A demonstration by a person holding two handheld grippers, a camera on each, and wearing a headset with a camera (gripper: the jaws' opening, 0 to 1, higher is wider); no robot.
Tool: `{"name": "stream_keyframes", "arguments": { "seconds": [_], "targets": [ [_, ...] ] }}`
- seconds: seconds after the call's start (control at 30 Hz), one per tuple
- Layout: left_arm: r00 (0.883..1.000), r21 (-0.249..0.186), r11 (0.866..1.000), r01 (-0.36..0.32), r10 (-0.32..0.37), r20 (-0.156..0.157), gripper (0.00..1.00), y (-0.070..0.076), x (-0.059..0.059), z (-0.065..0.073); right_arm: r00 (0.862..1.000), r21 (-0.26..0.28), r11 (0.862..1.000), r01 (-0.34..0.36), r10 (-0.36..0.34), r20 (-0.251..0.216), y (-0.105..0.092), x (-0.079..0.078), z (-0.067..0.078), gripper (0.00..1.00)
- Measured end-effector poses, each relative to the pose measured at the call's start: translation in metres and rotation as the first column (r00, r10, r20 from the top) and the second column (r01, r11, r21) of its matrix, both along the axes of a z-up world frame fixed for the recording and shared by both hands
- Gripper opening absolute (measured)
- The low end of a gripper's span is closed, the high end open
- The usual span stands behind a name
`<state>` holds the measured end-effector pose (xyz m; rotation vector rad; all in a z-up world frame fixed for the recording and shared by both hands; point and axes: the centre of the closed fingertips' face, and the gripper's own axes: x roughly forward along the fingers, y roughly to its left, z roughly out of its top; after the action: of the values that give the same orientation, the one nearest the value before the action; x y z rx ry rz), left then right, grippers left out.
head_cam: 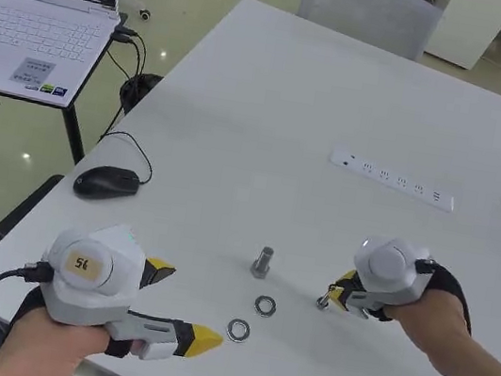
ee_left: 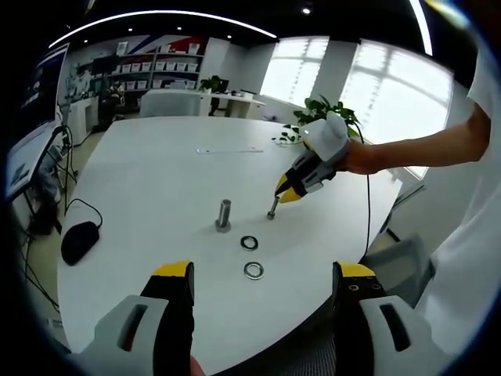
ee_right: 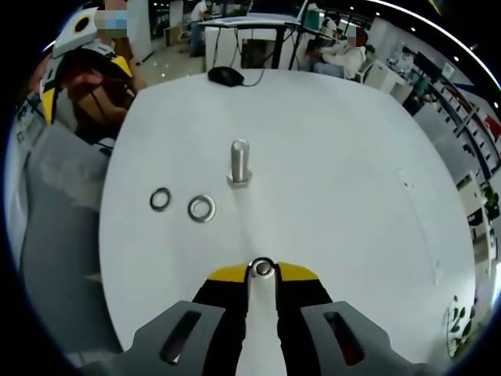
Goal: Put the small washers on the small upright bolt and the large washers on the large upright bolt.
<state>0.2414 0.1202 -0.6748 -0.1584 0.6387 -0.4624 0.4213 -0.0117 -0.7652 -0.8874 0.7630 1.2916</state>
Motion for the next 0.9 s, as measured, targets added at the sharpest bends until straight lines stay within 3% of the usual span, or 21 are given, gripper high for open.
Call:
{"name": "stream_keyframes", "arguments": {
  "seconds": [0.9],
  "targets": [
    [1.0, 0.003, 1.0, 0.013, -0.013, -0.002, 0.71, -0.004, -0.0001, -0.0001, 1.0, -0.037, 0.999, -0.023, 0.023, 0.011, 0.001, -0.001, -0.004, 0.14]
  ]
}}
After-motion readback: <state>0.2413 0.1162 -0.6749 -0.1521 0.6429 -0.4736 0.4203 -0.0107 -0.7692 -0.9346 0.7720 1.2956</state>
